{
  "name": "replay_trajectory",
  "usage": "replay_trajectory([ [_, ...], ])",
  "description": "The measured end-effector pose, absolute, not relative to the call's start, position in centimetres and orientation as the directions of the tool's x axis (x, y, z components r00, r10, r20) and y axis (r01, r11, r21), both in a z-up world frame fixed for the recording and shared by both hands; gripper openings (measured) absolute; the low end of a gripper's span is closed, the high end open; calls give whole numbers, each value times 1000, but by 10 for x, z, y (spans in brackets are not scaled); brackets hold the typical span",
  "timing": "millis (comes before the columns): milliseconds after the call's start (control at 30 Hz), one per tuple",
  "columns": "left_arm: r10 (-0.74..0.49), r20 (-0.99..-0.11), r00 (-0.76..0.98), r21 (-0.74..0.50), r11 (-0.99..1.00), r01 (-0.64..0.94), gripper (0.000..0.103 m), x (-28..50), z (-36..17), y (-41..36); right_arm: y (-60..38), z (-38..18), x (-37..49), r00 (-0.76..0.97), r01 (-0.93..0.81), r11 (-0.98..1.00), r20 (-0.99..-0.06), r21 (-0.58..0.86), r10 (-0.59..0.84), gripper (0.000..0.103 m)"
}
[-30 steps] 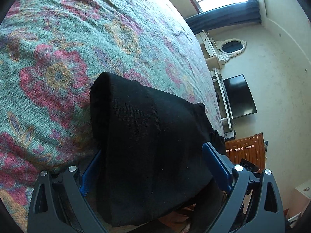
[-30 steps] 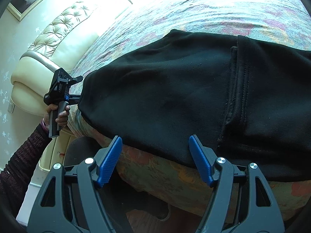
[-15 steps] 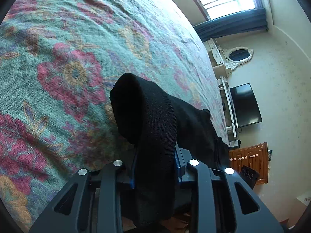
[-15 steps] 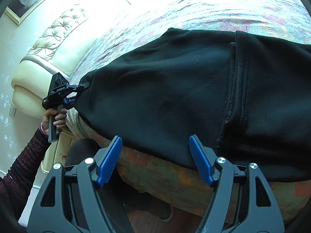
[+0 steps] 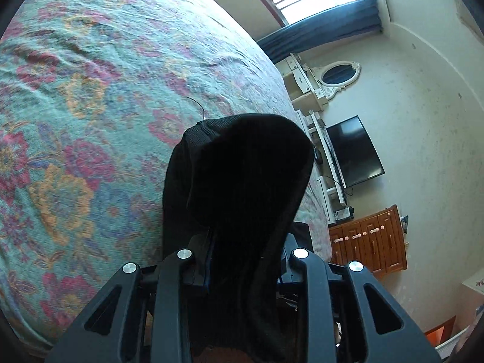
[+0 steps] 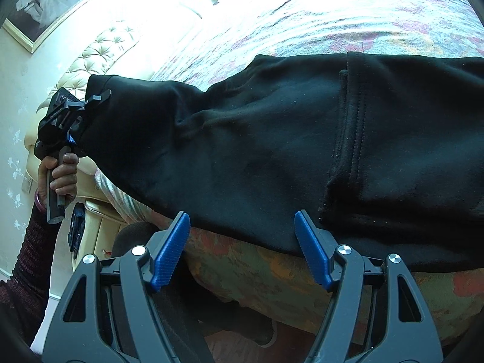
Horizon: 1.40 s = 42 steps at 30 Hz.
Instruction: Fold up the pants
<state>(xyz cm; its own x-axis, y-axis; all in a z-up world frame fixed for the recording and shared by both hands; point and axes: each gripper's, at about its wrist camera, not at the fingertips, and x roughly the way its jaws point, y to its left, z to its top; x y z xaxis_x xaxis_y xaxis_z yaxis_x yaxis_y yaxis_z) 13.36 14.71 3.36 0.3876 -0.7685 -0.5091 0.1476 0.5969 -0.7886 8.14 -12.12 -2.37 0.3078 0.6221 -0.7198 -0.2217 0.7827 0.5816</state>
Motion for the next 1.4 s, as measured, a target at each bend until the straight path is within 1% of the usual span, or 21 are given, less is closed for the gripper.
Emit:
replay_trajectory([
  [200,-748,-555,364,-730,648,218,28,136,51,70,-138,-18,78,341,-198,767,-691,610,637,71],
  [333,-742,-577,341,-708,662,244,28,139,47,18,-149,-13,76,368,-184,761,-674,622,640,71],
  [467,-736,-605,306,-704,673,228,28,145,29,-23,-162,-8,73,394,-169,751,-655,638,645,71],
  [633,-692,-662,288,-648,722,243,28,149,11,-71,-181,-6,71,426,-142,743,-637,654,642,71],
  [867,-575,-766,287,-521,817,245,29,153,-28,-111,-196,-6,72,451,-106,734,-625,671,637,71],
  [933,-534,-791,298,-470,843,262,32,151,-34,-120,-199,-5,69,457,-102,735,-624,671,634,72],
  [967,-526,-795,303,-459,847,267,38,149,-36,-124,-201,-4,69,461,-99,734,-623,672,633,72],
  [1000,-528,-792,307,-460,846,269,49,148,-37,-126,-203,-3,68,463,-96,733,-622,673,632,72],
  [1033,-539,-783,310,-468,840,275,54,146,-36,-128,-204,-2,68,467,-93,734,-622,673,629,72],
  [1100,-562,-762,321,-486,824,291,68,140,-30,-131,-210,1,67,475,-88,735,-620,673,624,72],
  [1133,-573,-752,327,-495,818,294,70,138,-27,-131,-213,2,66,480,-83,735,-619,673,622,72],
  [1200,-585,-739,333,-513,810,284,70,136,-20,-129,-219,4,66,487,-73,730,-615,679,620,72],
  [1367,-632,-654,417,-593,770,236,71,116,4,-91,-238,15,72,515,-41,712,-596,701,616,72],
  [1400,-618,-647,447,-586,778,228,75,111,10,-80,-242,17,75,515,-34,708,-595,705,617,72],
])
